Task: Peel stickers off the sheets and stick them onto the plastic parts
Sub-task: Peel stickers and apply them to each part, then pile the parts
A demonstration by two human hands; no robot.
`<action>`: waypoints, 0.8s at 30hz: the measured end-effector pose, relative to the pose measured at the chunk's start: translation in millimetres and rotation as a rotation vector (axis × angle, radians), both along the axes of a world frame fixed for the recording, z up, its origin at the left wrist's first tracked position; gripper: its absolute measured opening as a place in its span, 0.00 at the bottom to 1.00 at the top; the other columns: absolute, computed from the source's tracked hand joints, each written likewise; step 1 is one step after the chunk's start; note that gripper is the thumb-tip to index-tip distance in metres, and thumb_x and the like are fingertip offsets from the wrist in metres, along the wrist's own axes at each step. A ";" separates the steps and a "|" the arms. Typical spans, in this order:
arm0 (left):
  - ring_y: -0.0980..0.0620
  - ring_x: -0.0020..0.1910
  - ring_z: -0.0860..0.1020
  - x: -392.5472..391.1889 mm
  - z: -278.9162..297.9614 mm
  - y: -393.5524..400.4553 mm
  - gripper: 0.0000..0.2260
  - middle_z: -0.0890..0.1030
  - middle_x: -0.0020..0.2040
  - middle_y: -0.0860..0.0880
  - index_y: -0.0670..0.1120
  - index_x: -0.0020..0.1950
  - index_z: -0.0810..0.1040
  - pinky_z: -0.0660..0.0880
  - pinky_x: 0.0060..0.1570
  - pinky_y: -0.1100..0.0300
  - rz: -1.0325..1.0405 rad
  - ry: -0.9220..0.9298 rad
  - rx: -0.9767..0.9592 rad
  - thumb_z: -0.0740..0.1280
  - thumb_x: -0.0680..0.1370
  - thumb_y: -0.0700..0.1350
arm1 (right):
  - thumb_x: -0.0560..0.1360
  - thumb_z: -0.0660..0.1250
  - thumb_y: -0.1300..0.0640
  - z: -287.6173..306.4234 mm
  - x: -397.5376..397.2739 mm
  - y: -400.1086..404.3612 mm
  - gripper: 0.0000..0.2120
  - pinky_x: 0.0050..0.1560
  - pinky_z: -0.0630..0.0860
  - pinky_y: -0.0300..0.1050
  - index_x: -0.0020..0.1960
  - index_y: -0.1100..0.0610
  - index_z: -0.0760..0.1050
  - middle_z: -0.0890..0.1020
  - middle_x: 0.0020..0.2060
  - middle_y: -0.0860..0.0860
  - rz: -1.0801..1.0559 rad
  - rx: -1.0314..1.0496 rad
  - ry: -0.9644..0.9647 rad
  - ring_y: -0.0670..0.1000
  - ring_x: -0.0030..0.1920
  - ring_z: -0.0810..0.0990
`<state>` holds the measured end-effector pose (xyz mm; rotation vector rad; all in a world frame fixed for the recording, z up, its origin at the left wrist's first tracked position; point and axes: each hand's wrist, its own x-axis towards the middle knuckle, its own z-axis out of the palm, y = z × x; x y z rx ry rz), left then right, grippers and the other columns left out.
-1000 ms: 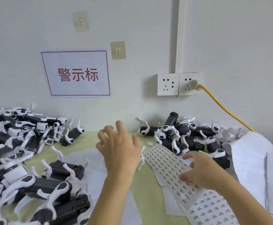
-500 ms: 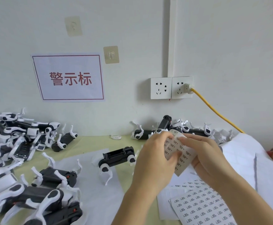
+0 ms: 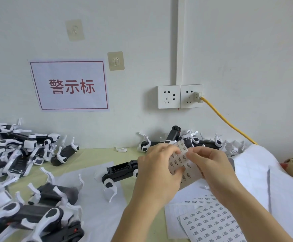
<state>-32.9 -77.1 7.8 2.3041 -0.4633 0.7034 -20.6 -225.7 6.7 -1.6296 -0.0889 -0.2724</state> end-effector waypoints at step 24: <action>0.53 0.42 0.80 7.9 -2.4 2.8 0.07 0.83 0.42 0.52 0.47 0.47 0.84 0.77 0.45 0.52 0.049 -0.012 -0.096 0.67 0.80 0.43 | 0.76 0.68 0.63 -1.0 -7.7 18.5 0.12 0.41 0.76 0.30 0.43 0.50 0.87 0.86 0.36 0.41 0.027 -0.343 -0.209 0.40 0.40 0.84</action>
